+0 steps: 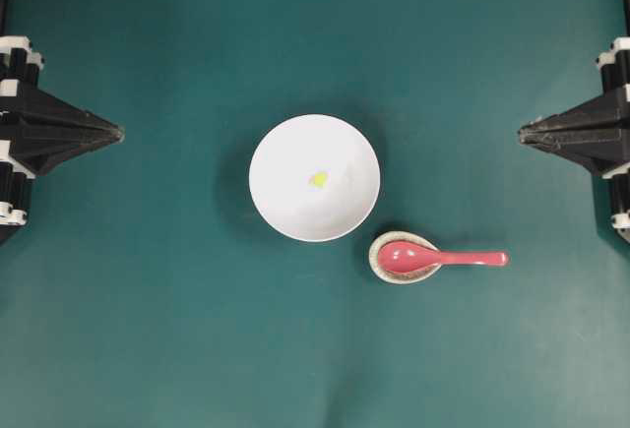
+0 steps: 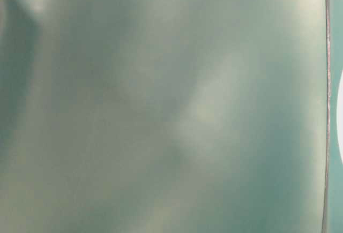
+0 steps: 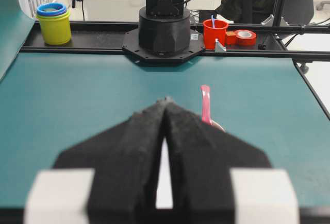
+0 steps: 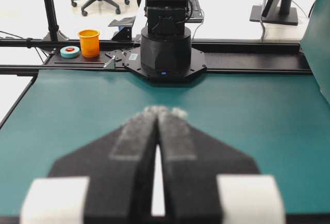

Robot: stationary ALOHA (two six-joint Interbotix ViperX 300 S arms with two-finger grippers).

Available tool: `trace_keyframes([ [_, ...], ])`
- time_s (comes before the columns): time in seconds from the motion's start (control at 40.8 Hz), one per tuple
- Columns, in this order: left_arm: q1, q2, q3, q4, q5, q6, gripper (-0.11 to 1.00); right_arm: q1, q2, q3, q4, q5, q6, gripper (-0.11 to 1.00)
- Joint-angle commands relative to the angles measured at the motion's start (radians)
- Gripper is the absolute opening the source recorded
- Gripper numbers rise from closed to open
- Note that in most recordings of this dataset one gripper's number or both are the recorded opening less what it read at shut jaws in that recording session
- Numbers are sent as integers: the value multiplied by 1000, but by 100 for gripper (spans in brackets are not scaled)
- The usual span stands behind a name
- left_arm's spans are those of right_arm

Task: Scoop the yellow hexagonal prism block from the bowl with a spoon using the right arm.
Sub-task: 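Move the right gripper inward toward the pink spoon handle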

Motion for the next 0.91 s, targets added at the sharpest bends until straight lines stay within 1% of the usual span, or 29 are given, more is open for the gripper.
trace_keyframes([
  [0.0,2,9,-26,5,40,-9,-1,-6,11,-15,2,-5,-2,-1],
  [0.024,2,11,-25,5,57,-12,-1,-6,14,-17,2,-2,-3,-1],
  [0.171,2,11,-26,5,58,-15,-1,-12,12,-20,6,-8,-2,-1],
  [0.441,2,9,-26,3,60,-15,-1,-14,14,-21,46,8,0,-1],
  [0.563,2,9,-26,5,60,-15,-1,-14,14,-21,51,11,0,0],
  [0.637,2,9,-26,5,61,-15,-1,-15,12,-21,57,12,0,7],
  [0.784,2,9,-26,3,64,-15,-1,-15,14,-20,74,17,17,37],
  [0.882,2,9,-26,5,64,-17,-1,-14,21,-18,75,37,28,49],
])
